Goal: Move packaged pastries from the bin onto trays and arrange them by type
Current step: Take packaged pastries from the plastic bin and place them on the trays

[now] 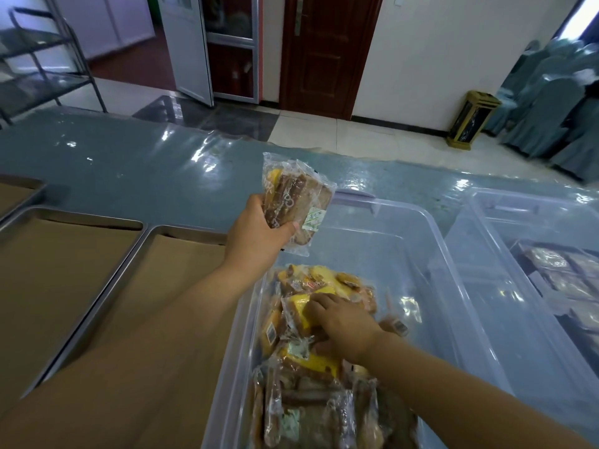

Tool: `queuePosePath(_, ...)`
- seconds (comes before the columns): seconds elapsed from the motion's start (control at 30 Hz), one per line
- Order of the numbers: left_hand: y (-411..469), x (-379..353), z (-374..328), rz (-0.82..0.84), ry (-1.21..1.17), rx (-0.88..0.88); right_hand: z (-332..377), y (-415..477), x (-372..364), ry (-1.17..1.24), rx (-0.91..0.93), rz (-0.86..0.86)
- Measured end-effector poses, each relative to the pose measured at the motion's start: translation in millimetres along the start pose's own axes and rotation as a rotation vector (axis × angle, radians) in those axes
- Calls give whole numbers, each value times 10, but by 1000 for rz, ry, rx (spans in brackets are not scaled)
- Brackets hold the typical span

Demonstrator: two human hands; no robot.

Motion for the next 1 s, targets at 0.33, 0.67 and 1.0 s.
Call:
queuePosePath(0.33,-7,-14,3,-37,37,0,-83,-16,207,170,-94,-252)
queuePosePath(0.67,-195,269,-143,-237,-206,-30,150,-40,863,912,-432,-975)
queuePosePath(1.0,-385,1175,326,-335,-368,17,1801,681,1160,1338,-20,-1190)
Point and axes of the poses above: each hand's wrist, its own y-axis towards the middle knuckle, its own x-axis out of the back of the hand, z = x × y, the point moved 1 cm from there along y, towards the middle knuckle, and after that the axes turned 12 degrees about y, right-handed, at the moved point
